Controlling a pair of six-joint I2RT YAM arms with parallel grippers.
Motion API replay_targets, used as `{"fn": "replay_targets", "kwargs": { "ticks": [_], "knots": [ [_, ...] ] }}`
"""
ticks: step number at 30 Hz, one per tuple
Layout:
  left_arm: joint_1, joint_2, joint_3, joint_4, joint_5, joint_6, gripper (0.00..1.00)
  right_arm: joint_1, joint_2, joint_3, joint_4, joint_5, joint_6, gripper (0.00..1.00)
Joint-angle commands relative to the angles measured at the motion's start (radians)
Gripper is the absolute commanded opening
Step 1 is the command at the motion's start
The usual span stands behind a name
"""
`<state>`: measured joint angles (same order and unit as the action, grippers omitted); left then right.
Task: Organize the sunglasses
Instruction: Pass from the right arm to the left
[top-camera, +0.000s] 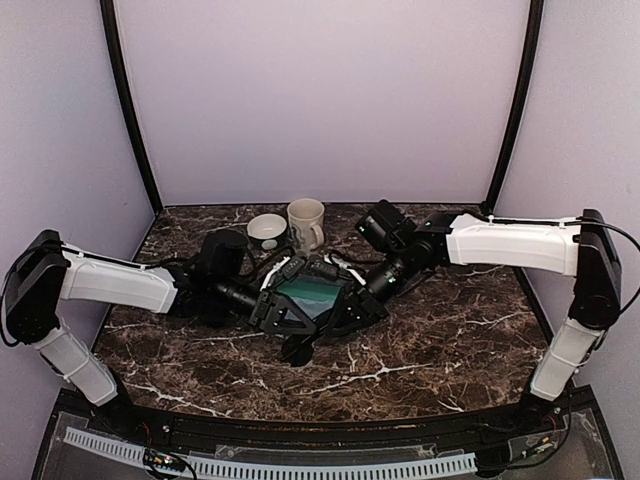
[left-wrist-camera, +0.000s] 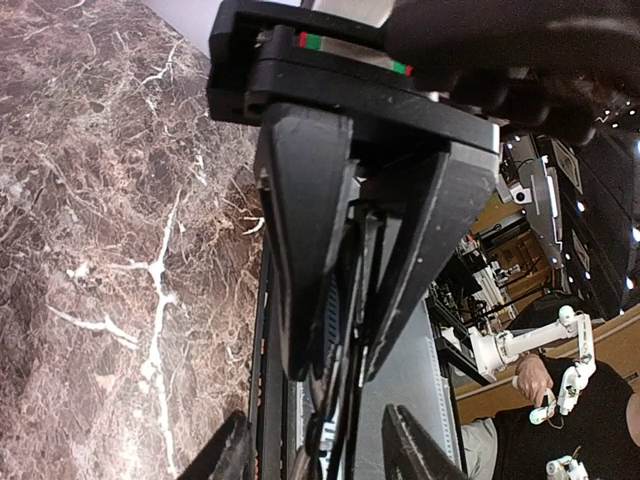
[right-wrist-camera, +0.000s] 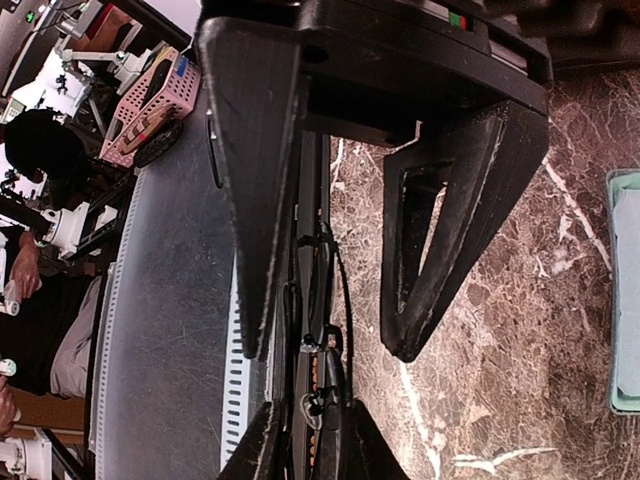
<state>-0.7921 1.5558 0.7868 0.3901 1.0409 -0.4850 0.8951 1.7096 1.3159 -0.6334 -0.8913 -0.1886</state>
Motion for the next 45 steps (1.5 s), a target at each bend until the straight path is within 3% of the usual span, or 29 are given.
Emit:
{"fn": "replay_targets", "kwargs": {
  "ticks": [1, 9, 16, 24, 36, 45],
  "knots": [
    [-0.014, -0.001, 0.002, 0.063, 0.043, -0.023, 0.46, 0.008, 0.005, -0.014, 0.049, -0.039, 0.014, 0.19],
    [-0.038, 0.040, 0.017, 0.060, 0.075, -0.035, 0.37, 0.006, 0.020, -0.004, 0.032, -0.043, 0.001, 0.19],
    [-0.045, 0.049, 0.016, 0.077, 0.073, -0.050, 0.20, 0.003, 0.023, -0.008, 0.036, -0.046, 0.002, 0.18],
    [-0.045, 0.039, 0.001, 0.075, 0.052, -0.052, 0.15, -0.002, 0.026, -0.014, 0.040, -0.051, 0.007, 0.19],
    [-0.045, -0.018, -0.038, 0.053, -0.026, -0.063, 0.12, -0.015, 0.032, -0.015, 0.051, -0.024, 0.029, 0.42],
    [-0.044, -0.102, -0.060, -0.093, -0.202, -0.053, 0.12, -0.096, -0.013, -0.067, 0.114, 0.088, 0.127, 0.45]
  ]
}}
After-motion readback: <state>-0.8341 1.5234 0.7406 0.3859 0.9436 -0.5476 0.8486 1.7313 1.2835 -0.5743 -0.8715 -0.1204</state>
